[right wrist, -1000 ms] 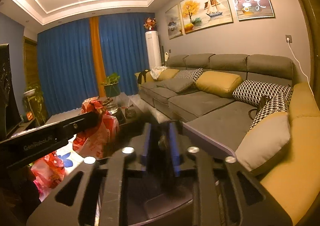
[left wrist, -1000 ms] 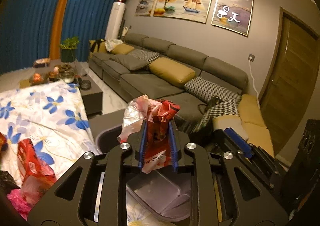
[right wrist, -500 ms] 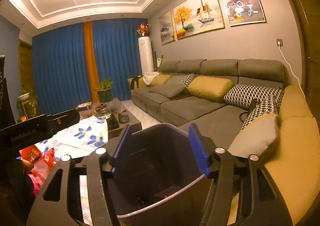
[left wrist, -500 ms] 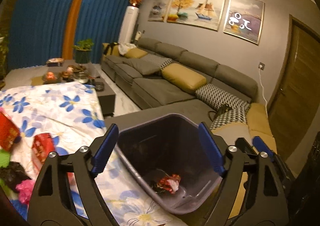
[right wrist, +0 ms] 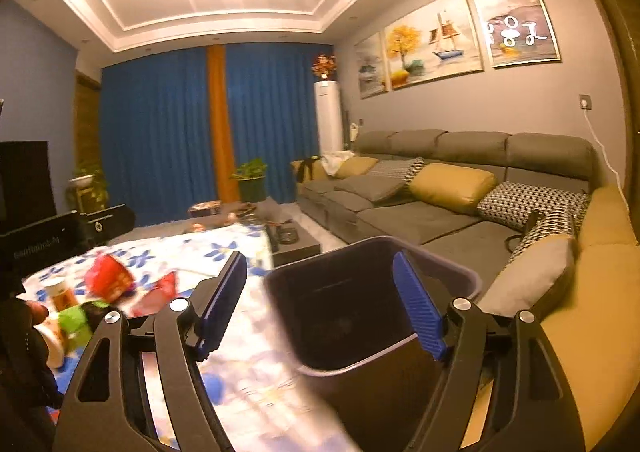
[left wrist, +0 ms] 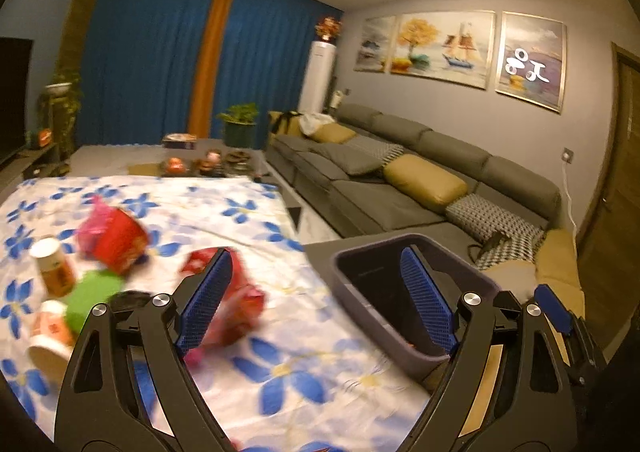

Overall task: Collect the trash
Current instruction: 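Open both tools to drop the bag and wrapper into the grey bin, then grasp the blue foam net with the left tool while the right tool grasps the red paper cup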

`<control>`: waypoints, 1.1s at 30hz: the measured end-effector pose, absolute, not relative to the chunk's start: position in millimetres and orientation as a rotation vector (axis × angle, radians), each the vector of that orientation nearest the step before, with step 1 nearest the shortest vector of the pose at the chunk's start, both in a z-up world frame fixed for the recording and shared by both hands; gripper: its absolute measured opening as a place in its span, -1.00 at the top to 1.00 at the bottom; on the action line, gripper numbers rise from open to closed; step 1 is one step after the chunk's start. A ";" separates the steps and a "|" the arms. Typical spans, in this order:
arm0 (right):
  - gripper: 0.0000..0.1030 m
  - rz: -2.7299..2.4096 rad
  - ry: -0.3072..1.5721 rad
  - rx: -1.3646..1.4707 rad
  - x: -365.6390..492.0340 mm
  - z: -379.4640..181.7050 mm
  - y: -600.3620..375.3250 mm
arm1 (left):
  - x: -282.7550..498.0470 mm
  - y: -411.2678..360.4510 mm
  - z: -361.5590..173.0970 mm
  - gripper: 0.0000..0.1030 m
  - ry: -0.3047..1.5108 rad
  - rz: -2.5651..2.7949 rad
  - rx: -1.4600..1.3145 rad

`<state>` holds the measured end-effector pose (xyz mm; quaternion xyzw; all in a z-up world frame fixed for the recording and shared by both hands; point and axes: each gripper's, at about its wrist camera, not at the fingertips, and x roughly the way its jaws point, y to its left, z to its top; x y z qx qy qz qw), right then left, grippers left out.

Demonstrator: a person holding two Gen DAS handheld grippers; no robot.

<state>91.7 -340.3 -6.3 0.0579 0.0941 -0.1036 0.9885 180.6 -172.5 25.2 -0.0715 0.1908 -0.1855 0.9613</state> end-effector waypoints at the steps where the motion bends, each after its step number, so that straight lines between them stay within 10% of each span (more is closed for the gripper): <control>1: -0.44 -0.190 0.189 0.123 89.0 -6.5 -333.6 | 176.3 -161.1 26.5 -0.64 0.377 -0.364 -0.152; 25: -0.43 0.077 0.276 -0.036 36.8 -73.4 -181.6 | 71.1 15.0 -58.8 -0.64 0.379 -0.064 -0.162; 33: -0.13 0.121 0.352 -0.105 41.3 -103.8 -153.0 | 65.5 13.1 -83.7 -0.64 0.433 -0.072 -0.154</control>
